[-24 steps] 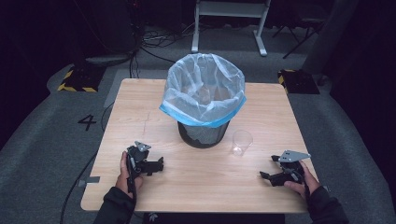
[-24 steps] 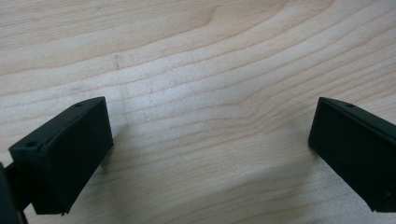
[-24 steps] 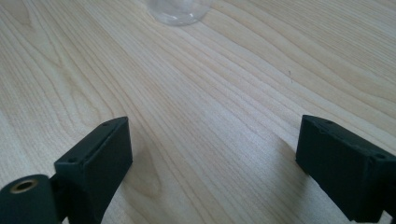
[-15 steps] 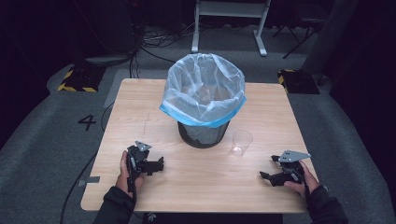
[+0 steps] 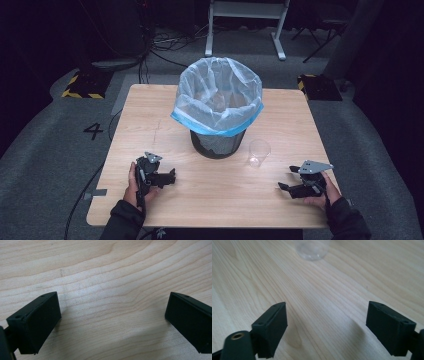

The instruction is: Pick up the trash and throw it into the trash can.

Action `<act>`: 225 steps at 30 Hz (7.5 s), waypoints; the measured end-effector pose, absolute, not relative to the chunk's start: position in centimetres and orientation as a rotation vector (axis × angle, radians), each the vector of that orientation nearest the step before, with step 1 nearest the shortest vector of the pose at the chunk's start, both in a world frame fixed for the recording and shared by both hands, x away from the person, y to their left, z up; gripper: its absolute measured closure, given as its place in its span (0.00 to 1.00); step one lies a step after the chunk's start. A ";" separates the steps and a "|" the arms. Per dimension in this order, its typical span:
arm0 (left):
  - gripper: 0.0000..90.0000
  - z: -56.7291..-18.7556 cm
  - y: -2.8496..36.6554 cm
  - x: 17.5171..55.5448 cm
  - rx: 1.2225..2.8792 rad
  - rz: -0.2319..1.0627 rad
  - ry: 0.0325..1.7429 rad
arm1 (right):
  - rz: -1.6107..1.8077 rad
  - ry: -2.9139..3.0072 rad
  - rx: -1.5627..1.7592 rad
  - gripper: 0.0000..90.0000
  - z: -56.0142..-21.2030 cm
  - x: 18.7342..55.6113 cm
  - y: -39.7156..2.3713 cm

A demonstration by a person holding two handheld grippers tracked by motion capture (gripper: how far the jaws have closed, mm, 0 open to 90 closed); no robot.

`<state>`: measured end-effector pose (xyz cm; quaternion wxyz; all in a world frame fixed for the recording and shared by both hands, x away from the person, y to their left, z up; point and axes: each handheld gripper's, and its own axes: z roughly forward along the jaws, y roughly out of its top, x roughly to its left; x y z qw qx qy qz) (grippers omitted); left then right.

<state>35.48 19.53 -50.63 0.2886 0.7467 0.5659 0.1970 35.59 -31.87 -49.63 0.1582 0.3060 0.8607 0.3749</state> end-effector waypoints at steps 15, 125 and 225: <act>0.00 -50.6 19.5 35.5 2.000 0.528 1.501 | 1.165 2.375 0.740 0.24 -46.2 35.0 -30.8; 0.00 -50.6 19.3 35.5 2.014 0.518 1.485 | 1.373 2.111 0.687 0.97 -39.7 36.5 -29.0; 0.00 -50.6 19.3 35.5 2.013 0.518 1.480 | 1.486 1.963 0.439 0.97 -28.1 39.6 -18.0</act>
